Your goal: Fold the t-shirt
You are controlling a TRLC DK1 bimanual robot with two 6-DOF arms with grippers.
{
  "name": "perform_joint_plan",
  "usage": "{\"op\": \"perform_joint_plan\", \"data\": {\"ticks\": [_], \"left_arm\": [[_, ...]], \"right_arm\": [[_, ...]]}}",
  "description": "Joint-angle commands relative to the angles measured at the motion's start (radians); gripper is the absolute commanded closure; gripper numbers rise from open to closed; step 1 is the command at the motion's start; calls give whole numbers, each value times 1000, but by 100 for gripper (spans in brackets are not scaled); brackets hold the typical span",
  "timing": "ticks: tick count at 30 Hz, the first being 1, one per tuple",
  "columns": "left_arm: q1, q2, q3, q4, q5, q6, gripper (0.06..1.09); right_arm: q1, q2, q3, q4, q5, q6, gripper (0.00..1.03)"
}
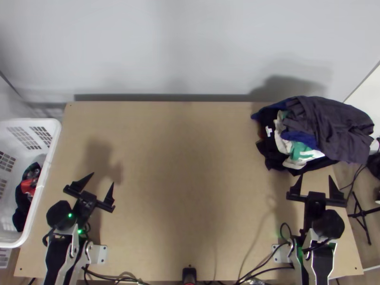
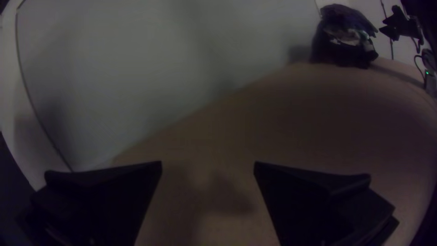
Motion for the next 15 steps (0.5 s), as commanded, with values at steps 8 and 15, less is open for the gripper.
{"op": "perform_joint_plan", "data": {"ticks": [8, 15], "left_arm": [[17, -138, -26, -111, 7, 53, 10], [17, -137, -26, -130, 18, 57, 10]], "right_arm": [[52, -2, -8, -55, -6, -2, 4], [56, 0, -10, -63, -15, 1, 4]]}}
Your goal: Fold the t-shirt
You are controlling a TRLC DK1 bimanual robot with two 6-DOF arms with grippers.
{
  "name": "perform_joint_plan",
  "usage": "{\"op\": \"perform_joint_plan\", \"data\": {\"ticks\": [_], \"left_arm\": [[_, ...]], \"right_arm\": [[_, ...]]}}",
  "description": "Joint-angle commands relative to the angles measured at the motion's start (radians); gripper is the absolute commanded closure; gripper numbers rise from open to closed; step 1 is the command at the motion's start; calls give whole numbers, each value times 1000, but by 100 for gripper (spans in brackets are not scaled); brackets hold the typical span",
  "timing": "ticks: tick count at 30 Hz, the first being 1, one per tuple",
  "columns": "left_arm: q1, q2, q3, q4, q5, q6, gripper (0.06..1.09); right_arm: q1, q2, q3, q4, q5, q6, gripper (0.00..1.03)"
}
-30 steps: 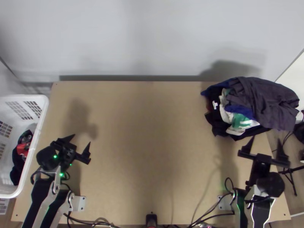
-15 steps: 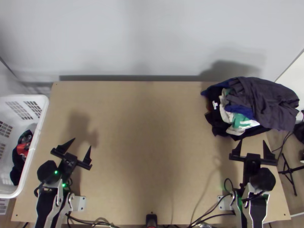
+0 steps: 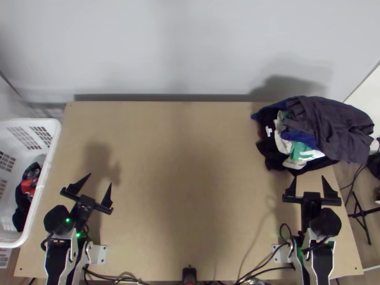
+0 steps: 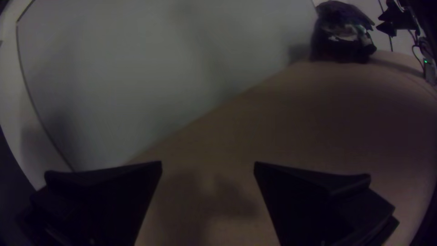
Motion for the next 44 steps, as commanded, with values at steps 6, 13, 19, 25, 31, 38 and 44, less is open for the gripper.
{"op": "perform_joint_plan", "data": {"ticks": [6, 13, 19, 25, 31, 38, 44], "left_arm": [[3, -10, -3, -40, 15, 7, 10], [14, -10, -3, -40, 13, 7, 10], [13, -10, -3, -41, 21, 7, 10], [13, -10, -3, -41, 21, 7, 10], [13, -10, -3, -41, 21, 7, 10], [13, -10, -3, -45, 21, 24, 10], [13, -10, -3, -45, 20, 24, 10]], "right_arm": [[-58, 4, -1, -7, -8, -3, 4], [-59, 4, -1, -7, -10, -5, 4], [-59, 4, -1, -7, -10, -5, 4], [-59, 4, -1, -7, -10, -5, 4], [-59, 4, -1, -7, -10, -5, 4], [-59, 4, -1, -7, -10, -5, 4], [-59, 4, -1, -7, -10, -5, 4]]}}
